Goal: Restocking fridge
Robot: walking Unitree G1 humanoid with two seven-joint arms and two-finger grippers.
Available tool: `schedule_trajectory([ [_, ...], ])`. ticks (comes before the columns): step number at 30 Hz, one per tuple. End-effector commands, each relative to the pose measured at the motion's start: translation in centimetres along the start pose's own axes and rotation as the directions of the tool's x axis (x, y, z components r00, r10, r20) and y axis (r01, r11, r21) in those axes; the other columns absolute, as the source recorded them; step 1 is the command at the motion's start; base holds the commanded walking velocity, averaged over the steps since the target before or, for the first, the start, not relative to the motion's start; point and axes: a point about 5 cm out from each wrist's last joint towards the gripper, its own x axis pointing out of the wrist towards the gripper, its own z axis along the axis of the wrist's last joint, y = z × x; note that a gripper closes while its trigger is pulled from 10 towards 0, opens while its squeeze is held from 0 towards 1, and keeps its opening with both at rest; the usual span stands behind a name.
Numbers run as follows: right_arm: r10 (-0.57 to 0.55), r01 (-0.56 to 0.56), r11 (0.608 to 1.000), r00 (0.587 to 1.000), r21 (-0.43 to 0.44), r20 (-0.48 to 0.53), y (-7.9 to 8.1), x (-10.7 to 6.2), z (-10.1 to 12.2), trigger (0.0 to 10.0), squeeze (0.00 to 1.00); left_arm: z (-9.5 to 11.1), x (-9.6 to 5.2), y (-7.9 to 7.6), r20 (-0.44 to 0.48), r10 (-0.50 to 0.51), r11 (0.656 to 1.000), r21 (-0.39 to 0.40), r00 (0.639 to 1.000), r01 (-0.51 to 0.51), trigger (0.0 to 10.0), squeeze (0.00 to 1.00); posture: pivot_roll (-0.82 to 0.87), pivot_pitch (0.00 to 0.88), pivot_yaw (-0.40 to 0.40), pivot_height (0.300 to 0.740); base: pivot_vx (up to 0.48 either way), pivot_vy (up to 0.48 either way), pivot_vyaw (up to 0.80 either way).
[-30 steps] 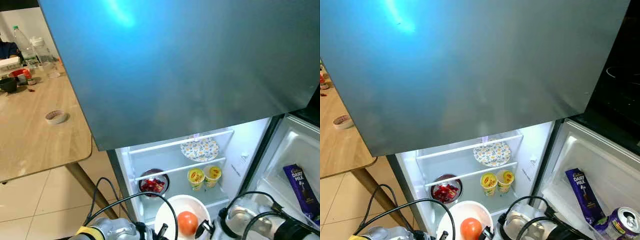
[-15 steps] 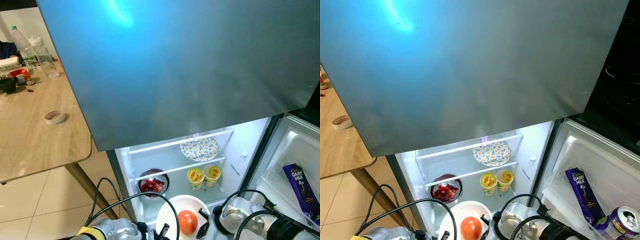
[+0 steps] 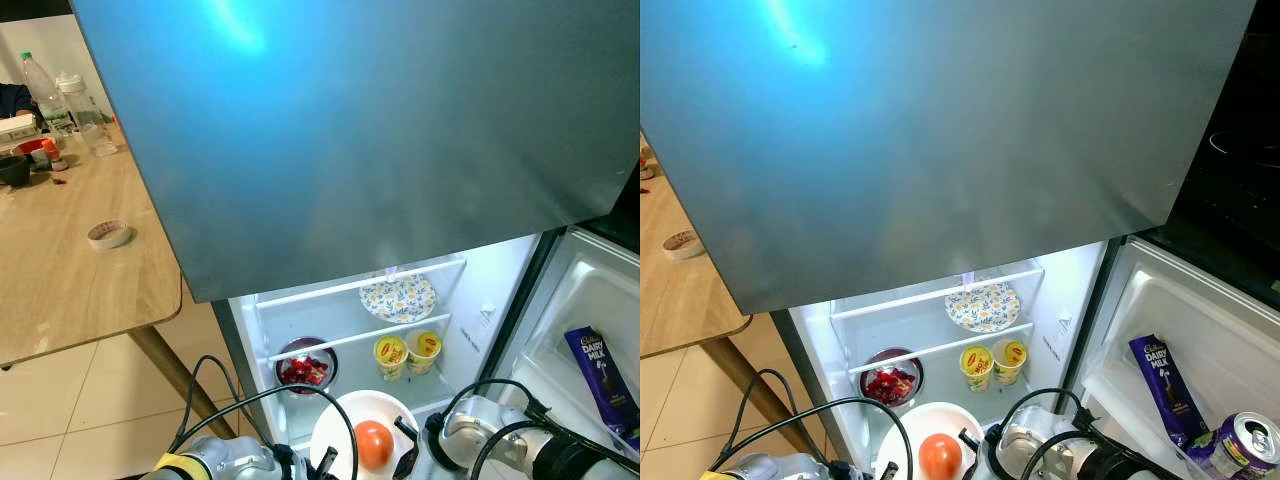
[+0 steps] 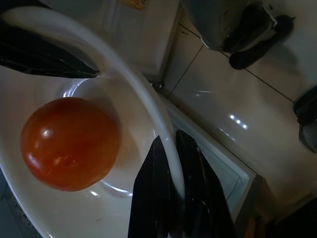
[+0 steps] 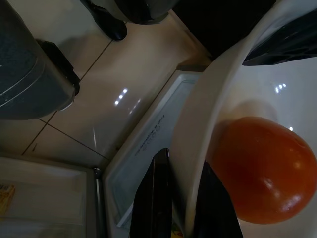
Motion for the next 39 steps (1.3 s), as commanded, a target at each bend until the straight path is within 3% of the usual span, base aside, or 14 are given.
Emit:
schedule_trajectory([
  [1, 0.011, -0.011, 1.000, 1.000, 0.007, -0.013, 0.1, 0.3, -0.1, 0.0, 0.00, 0.7, 0.4, 1.0, 0.042, 0.053, 0.999, 0.011, 0.998, -0.053, 10.0, 0.68, -0.08, 0.013, 0.039, 0.740, 0.000, 0.000, 0.00],
  [2, 0.010, -0.009, 1.000, 1.000, 0.007, -0.014, 0.2, 0.3, -0.2, 0.0, 0.00, 0.6, 0.4, 1.0, 0.036, 0.054, 0.999, 0.003, 0.998, -0.054, 10.0, 1.00, -0.08, 0.013, 0.039, 0.740, 0.000, 0.000, 0.00],
  [13, 0.008, -0.007, 0.999, 1.000, 0.036, -0.028, 0.8, 0.6, -0.5, 0.0, 0.00, 0.5, 0.5, 1.0, 0.019, 0.065, 0.998, -0.013, 0.998, -0.065, 10.0, 1.00, -0.09, 0.014, 0.041, 0.740, 0.000, 0.000, 0.00],
  [22, -0.021, 0.035, 0.993, 0.992, 0.116, -0.123, 1.6, 1.0, -2.2, 0.0, 0.00, 0.0, 0.4, 1.1, -0.016, 0.086, 0.996, -0.039, 0.996, -0.086, 10.0, 1.00, -0.08, 0.013, 0.039, 0.740, 0.000, 0.000, 0.00],
  [29, -0.032, 0.095, 0.956, 0.975, 0.279, -0.220, 3.7, 0.8, -4.1, 0.0, 0.00, -0.4, 0.1, 1.0, -0.050, 0.131, 0.986, -0.099, 0.990, -0.136, 10.0, 1.00, -0.08, 0.013, 0.038, 0.740, 0.000, 0.000, 0.00],
  [32, -0.053, 0.161, 0.911, 0.959, 0.379, -0.279, 4.6, 0.5, -5.1, 0.0, 0.00, -0.5, 0.4, 1.0, -0.076, 0.177, 0.967, -0.173, 0.981, -0.187, 10.0, 1.00, -0.08, 0.013, 0.038, 0.740, 0.000, 0.000, 0.00],
  [35, -0.065, 0.182, 0.898, 0.955, 0.400, -0.289, 4.7, 0.5, -5.3, 0.0, 0.00, -0.5, 0.5, 1.0, -0.085, 0.191, 0.959, -0.198, 0.978, -0.204, 10.0, 1.00, -0.08, 0.013, 0.038, 0.740, 0.000, 0.000, 0.00],
  [37, -0.104, 0.241, 0.860, 0.946, 0.449, -0.309, 4.7, 0.3, -5.7, 0.0, 0.00, -0.6, 0.8, 1.0, -0.131, 0.241, 0.917, -0.292, 0.962, -0.270, 10.0, 1.00, -0.08, 0.013, 0.038, 0.740, 0.000, 0.000, 0.00],
  [38, -0.104, 0.241, 0.860, 0.946, 0.449, -0.309, 4.7, 0.3, -5.7, 0.0, 0.00, -0.6, 0.8, 1.0, -0.131, 0.241, 0.917, -0.292, 0.962, -0.270, 10.0, 1.00, -0.08, 0.013, 0.038, 0.740, 0.000, 0.000, 0.00],
  [39, -0.138, 0.290, 0.827, 0.935, 0.482, -0.326, 4.5, 0.1, -5.9, 0.0, 0.00, -1.0, 1.0, 0.3, -0.203, 0.272, 0.858, -0.391, 0.941, -0.333, 10.0, 1.00, -0.08, 0.011, 0.040, 0.740, 0.000, 0.000, 0.00],
])
